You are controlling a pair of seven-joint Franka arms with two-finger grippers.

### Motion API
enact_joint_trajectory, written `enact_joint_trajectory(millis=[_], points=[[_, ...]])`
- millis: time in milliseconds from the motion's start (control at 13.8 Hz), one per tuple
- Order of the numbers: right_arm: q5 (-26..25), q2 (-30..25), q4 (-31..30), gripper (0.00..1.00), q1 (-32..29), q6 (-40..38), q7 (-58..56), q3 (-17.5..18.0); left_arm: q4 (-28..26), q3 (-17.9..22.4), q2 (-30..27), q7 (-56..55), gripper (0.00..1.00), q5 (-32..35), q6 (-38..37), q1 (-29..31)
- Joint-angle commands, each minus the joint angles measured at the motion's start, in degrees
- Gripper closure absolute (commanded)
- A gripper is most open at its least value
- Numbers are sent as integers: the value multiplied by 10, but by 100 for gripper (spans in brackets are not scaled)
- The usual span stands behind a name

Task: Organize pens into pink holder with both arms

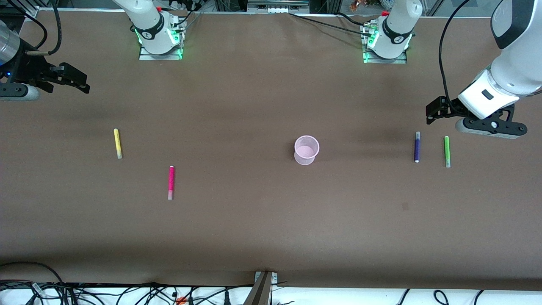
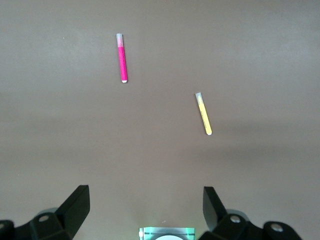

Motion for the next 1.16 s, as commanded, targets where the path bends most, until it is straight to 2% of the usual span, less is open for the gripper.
enact_joint_trajectory(millis=[0,145,436,582,873,1091], points=[[-6,-17,-43,0,-9,-20,25,14,18,0,9,-10,0,9,-13,-5],[-9,-7,-14,0,-7,-30,35,15,18,0,9,-10,0,9,-13,-5],[-8,3,1,0,-8,-22,30,14,18,-1,9,-10,0,9,-13,-5],[-3,9,0,0,-8,10,30,14,18,-1,9,-10,0,9,-13,-5],[-2,100,3,0,-7,21,22,15,18,-1,9,-10,0,9,-13,-5],[-5,112,-9,0,6,65,15,15,18,-1,9,-9,0,8,-13,-5]])
